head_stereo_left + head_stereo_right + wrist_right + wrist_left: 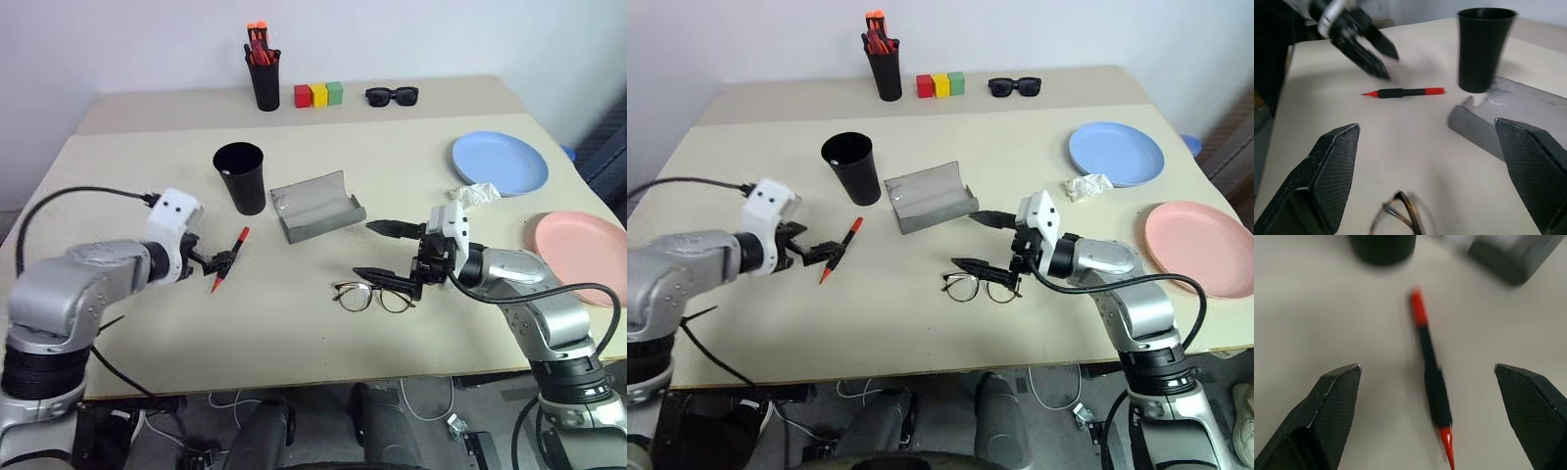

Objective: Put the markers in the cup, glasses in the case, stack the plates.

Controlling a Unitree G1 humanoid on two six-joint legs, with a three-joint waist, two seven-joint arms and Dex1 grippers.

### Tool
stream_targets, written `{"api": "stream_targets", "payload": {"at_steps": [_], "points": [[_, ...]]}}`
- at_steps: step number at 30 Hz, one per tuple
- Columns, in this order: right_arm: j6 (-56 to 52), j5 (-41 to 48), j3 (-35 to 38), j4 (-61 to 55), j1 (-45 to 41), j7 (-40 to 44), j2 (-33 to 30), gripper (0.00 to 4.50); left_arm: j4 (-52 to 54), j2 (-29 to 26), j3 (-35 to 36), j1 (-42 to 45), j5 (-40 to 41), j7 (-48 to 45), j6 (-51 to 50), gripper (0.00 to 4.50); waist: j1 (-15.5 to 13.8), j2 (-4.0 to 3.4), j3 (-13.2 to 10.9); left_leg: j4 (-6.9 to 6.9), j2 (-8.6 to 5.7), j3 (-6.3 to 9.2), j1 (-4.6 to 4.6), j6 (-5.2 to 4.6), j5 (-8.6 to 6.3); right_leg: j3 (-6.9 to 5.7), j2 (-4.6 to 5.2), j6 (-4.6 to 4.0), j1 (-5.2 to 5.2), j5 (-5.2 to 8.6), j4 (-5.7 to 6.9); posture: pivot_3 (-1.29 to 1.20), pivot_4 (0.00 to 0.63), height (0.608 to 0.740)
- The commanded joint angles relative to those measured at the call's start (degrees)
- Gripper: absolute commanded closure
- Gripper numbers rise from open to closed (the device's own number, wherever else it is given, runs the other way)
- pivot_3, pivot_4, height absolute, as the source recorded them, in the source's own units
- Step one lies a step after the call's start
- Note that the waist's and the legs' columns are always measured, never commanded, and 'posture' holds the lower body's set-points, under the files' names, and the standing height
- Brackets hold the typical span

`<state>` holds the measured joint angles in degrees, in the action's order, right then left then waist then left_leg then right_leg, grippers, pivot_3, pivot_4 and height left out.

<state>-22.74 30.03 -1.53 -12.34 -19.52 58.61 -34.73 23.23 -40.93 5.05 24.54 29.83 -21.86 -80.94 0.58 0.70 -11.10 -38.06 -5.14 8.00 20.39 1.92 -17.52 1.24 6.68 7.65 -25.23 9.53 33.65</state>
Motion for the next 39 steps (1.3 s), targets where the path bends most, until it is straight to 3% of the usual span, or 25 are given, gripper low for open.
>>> {"api": "stream_targets", "payload": {"at_steps": [1,7,12,16,24,27,32,39], "points": [[0.7,0.4,1.4,-1.8,-0.7,0.3,-0.7,0.0,-0.5,2.5,0.6,1.5,-1.3,2.5,-2.4,0.02,0.0,0.0,0.0,0.0,0.0,0.0,0.01,0.0,0.0,0.0,0.0,0.0,0.0,0.0,-0.01,0.0,0.15,0.74],[0.5,0.2,1.4,-2.8,0.0,-0.4,-0.6,0.0,-4.1,6.7,-0.6,0.1,-2.3,3.4,-1.8,0.02,0.1,-0.06,0.0,0.03,0.01,-0.01,-0.03,0.01,0.0,0.0,0.0,-0.01,-0.02,0.0,0.0,0.0,0.15,0.74],[0.9,-0.2,1.4,-2.6,0.0,-1.5,-0.2,0.0,-3.8,8.3,-0.8,1.4,-2.1,3.0,-3.6,2.28,-0.1,-0.05,0.1,0.0,0.0,0.0,-0.04,0.04,0.02,0.0,0.02,0.0,0.04,0.0,0.0,0.0,0.15,0.74],[1.2,-0.4,1.6,-2.3,-0.1,-1.7,-0.3,0.0,-2.9,6.0,-1.7,2.1,-1.5,0.7,-2.8,4.44,0.0,-0.04,0.1,0.0,0.0,0.0,-0.05,0.04,0.02,0.0,0.02,0.0,0.04,0.0,-0.01,0.0,0.15,0.74],[2.3,-1.2,1.6,-0.4,-0.6,-2.0,-0.2,0.0,-1.0,1.7,-1.7,7.5,-1.6,-5.7,8.2,4.48,0.1,0.03,0.0,-0.01,0.0,0.0,0.01,0.05,0.03,-0.01,0.02,-0.01,0.01,0.0,-0.04,0.0,0.15,0.74],[2.6,-1.5,1.2,0.1,-1.1,-2.3,0.3,0.0,-1.5,-0.6,-3.1,7.9,-3.3,-9.9,18.6,4.48,0.4,0.0,0.0,0.04,0.01,-0.06,-0.01,0.05,0.02,0.01,0.02,-0.01,-0.03,0.0,-0.05,0.0,0.15,0.74],[2.6,-2.0,-0.5,0.9,-4.3,-3.8,3.6,0.0,-14.8,11.3,1.4,15.2,-5.2,-6.5,38.8,4.48,-0.4,0.06,0.0,0.01,0.01,-0.01,0.04,0.09,0.05,-0.02,0.02,-0.06,0.03,-0.06,-0.2,0.0,0.15,0.74],[2.3,-2.3,-0.3,0.4,-4.2,-4.2,4.1,0.0,-34.5,18.7,3.9,26.9,-10.3,-3.9,64.5,4.48,-0.8,0.06,0.0,-0.01,0.0,-0.08,0.1,0.34,0.2,-0.03,0.01,-0.06,-0.01,-0.14,-0.32,0.0,0.15,0.74]]}}
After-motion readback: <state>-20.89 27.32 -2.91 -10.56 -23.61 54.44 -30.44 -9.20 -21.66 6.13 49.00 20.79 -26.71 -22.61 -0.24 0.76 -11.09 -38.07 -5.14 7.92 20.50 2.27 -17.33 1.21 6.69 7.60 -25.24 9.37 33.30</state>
